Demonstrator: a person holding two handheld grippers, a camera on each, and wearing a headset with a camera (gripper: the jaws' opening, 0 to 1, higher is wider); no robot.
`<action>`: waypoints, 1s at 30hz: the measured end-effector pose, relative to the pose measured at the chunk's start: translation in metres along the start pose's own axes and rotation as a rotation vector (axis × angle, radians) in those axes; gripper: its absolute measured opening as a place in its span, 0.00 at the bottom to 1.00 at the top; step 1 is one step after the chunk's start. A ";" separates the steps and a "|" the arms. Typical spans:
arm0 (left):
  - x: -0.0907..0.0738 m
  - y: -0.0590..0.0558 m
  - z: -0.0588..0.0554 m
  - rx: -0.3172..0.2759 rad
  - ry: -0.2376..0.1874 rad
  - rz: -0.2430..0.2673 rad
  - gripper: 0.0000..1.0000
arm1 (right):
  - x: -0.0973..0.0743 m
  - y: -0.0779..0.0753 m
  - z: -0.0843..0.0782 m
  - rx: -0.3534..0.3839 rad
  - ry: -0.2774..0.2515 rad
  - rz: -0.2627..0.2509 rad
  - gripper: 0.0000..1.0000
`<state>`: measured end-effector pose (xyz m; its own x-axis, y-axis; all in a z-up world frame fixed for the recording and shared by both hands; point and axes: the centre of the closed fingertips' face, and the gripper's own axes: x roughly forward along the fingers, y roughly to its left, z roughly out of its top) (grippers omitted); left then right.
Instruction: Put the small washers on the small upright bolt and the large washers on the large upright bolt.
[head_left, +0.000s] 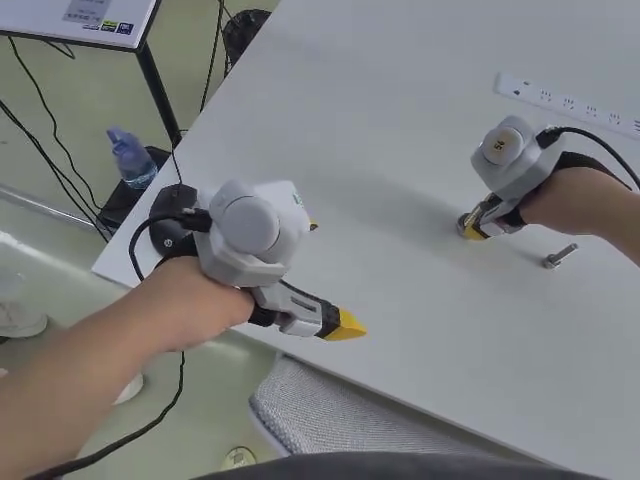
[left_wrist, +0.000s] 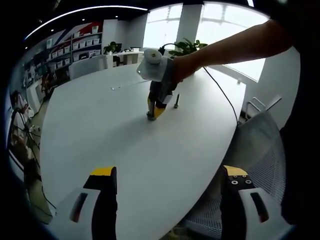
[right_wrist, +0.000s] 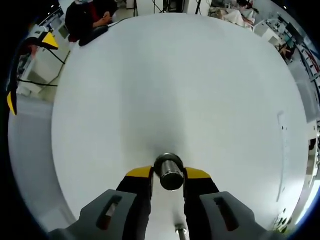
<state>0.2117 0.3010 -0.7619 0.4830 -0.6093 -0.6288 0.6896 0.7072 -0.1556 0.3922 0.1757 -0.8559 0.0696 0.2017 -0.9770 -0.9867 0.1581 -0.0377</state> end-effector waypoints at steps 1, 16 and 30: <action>0.000 0.000 0.000 0.000 -0.001 -0.001 0.85 | 0.000 0.000 0.000 -0.002 -0.001 -0.001 0.24; 0.006 -0.005 0.010 0.004 -0.027 -0.010 0.88 | -0.026 -0.003 -0.001 0.014 -0.073 -0.003 0.40; 0.018 -0.020 0.029 0.030 -0.042 -0.028 0.92 | -0.073 -0.001 0.000 0.083 -0.273 -0.065 0.44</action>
<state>0.2218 0.2657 -0.7482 0.4851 -0.6437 -0.5919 0.7187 0.6791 -0.1495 0.3879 0.1608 -0.7850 0.1808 0.4394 -0.8799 -0.9643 0.2552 -0.0707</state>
